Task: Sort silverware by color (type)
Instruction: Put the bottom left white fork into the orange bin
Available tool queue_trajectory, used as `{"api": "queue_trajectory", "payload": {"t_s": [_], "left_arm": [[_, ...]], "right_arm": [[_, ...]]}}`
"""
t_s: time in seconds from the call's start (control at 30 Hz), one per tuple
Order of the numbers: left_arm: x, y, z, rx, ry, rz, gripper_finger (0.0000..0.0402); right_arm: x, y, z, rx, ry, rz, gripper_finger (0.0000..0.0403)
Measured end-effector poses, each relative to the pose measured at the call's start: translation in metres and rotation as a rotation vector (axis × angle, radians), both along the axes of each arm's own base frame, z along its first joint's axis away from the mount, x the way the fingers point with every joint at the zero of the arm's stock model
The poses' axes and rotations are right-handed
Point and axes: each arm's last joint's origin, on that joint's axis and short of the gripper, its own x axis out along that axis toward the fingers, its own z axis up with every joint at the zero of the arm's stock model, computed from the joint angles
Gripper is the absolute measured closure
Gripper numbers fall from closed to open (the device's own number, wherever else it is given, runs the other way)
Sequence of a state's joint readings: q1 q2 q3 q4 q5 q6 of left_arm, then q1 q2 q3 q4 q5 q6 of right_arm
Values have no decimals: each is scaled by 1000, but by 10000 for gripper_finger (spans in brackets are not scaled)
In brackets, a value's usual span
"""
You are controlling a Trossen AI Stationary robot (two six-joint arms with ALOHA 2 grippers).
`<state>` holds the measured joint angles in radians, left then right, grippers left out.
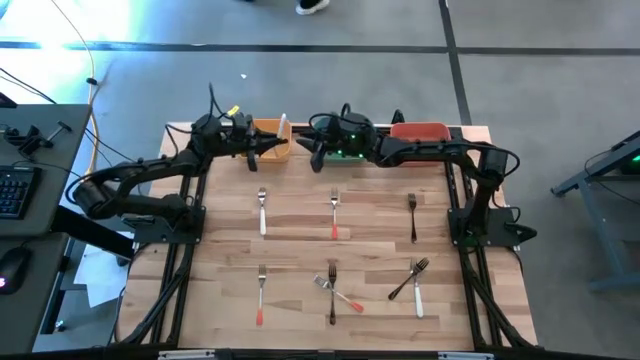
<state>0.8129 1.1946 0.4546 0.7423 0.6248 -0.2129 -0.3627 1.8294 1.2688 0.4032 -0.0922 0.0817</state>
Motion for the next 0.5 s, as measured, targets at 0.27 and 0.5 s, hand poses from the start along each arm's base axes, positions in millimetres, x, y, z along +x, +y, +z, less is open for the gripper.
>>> {"api": "queue_trajectory", "payload": {"t_s": [0.27,0.5], "left_arm": [[9,4,-5,-3,-51,-72,375],[22,-1,-10,-13,-97,-161,375]], "right_arm": [[-3,-11,12,-18,-129,88,215],[-5,-15,16,-32,-179,142,206]]}}
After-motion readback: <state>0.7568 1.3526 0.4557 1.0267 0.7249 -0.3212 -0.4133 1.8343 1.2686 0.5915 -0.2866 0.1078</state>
